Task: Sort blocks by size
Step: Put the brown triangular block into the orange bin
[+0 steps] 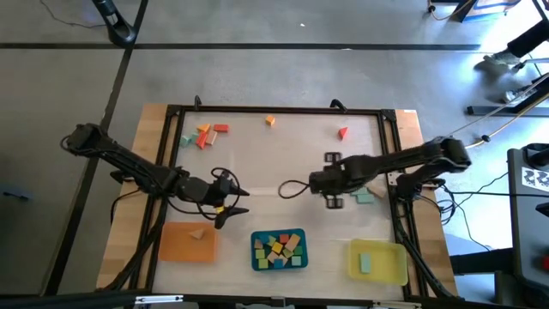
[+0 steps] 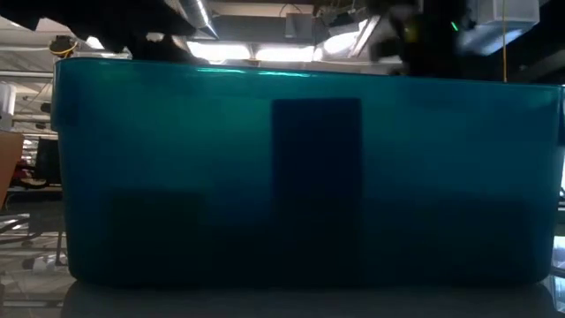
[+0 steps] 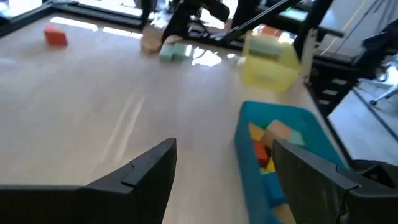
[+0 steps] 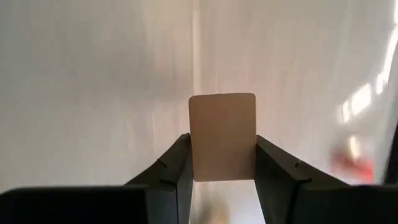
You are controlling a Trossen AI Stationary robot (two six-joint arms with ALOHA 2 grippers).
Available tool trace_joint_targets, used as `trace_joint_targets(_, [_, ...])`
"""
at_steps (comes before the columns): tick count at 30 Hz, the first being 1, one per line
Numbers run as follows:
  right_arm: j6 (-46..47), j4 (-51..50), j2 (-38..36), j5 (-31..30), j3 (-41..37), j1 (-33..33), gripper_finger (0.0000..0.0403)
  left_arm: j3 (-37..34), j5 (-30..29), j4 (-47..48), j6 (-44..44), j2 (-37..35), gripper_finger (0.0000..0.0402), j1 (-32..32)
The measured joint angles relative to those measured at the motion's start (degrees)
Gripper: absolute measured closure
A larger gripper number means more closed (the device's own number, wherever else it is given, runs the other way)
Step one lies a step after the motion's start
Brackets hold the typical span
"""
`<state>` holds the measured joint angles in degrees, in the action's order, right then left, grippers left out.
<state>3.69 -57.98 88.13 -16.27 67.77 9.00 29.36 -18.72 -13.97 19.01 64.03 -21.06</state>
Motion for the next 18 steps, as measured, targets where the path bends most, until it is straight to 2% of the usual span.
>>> trace_joint_targets(5, [-5.1, 29.4, -5.0, 0.6, -3.4, 2.2, 0.0273, 0.0, -1.3, -3.0, -2.1, -0.2, 0.0151, -1.8])
trace_joint_targets(10, [-8.5, 53.5, -3.0, 4.6, -6.7, 2.7, 0.0273, 0.0, -4.2, -6.2, -4.0, -0.4, 0.0151, -3.9])
trace_joint_targets(14, [-8.7, 64.3, 1.3, 7.0, -7.2, 2.6, 0.0273, 1.7, -8.0, -3.6, -1.3, -1.8, 0.0151, -5.0])
trace_joint_targets(18, [-10.4, 75.0, 5.5, 10.9, -7.2, 2.7, 0.0273, 2.3, -8.6, -2.8, -1.0, -2.4, 0.0151, -5.2])
